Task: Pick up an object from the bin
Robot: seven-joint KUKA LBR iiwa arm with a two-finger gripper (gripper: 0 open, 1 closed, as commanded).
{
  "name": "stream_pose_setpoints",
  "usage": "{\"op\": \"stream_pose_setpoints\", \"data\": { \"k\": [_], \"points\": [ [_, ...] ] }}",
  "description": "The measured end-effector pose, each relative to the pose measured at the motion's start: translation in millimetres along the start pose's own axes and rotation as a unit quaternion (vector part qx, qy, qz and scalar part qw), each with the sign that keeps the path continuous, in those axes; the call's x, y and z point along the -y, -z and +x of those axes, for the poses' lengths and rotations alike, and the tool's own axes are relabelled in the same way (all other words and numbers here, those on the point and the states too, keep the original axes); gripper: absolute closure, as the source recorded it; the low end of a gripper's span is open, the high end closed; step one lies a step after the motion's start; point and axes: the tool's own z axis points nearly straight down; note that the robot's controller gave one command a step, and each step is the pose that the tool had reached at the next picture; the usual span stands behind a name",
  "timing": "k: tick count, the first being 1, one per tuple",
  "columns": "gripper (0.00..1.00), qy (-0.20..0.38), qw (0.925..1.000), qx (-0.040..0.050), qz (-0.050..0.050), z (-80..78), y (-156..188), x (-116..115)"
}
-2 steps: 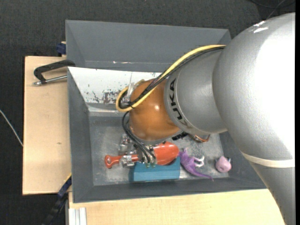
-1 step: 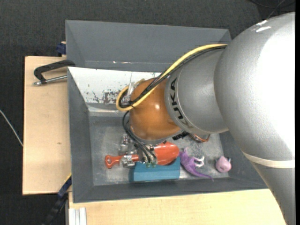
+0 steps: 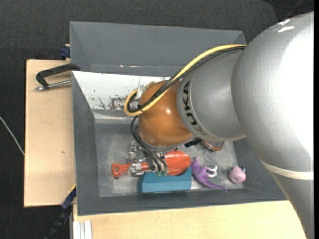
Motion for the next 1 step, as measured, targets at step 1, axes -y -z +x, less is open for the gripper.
{"op": "stream_pose_setpoints", "data": {
  "k": [1],
  "points": [
    [1.0, 0.0, 1.0, -0.002, 0.001, 0.8, 10.5, 0.1]
  ]
}}
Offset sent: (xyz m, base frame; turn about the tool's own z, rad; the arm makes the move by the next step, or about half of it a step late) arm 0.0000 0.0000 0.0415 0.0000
